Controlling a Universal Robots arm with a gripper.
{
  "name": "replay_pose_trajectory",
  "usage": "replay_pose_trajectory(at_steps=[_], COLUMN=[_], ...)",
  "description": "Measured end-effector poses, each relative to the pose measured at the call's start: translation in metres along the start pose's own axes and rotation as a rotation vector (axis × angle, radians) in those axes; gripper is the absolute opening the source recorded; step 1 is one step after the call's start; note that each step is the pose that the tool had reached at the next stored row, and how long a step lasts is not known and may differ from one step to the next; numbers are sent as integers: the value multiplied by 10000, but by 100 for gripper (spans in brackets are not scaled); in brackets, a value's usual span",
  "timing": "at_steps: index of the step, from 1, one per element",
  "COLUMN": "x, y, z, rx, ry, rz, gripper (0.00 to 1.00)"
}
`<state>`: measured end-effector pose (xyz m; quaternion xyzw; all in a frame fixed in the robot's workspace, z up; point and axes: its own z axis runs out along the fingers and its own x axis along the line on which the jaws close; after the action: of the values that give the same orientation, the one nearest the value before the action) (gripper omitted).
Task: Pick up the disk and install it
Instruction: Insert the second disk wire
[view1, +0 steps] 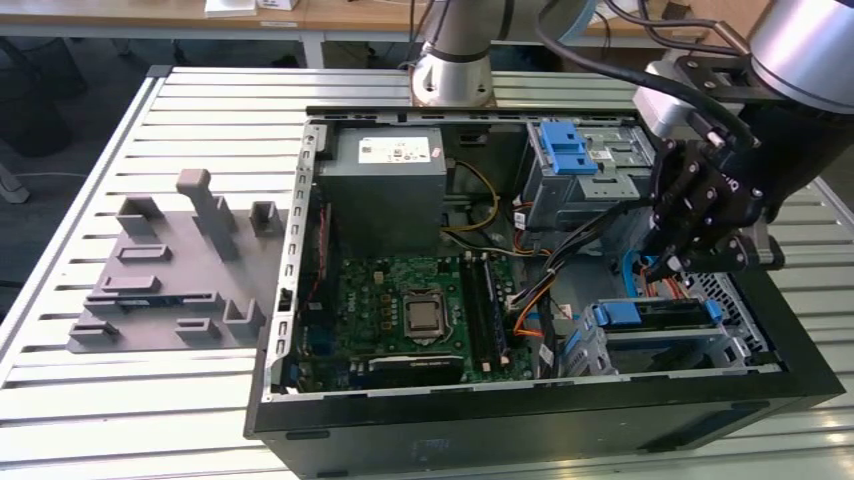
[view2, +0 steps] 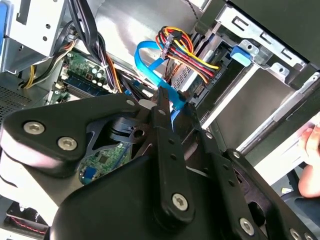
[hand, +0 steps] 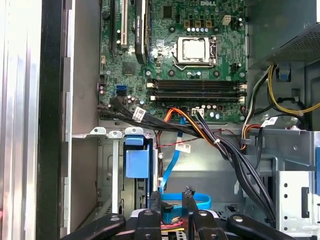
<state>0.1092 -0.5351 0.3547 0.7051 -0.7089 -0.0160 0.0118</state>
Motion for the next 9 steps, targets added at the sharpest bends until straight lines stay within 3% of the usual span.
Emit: replay_pose_trajectory(at_steps=[2, 4, 6, 7, 9], x=[7, 15, 24, 29, 42], y=[0, 0, 0, -1, -1], z=[1, 2, 4, 6, 10], rx=[0, 0, 0, 0, -1], ry=[1, 0, -7, -60, -328], rz=[-1, -1, -1, -3, -15], gripper=[30, 17, 16, 16, 16])
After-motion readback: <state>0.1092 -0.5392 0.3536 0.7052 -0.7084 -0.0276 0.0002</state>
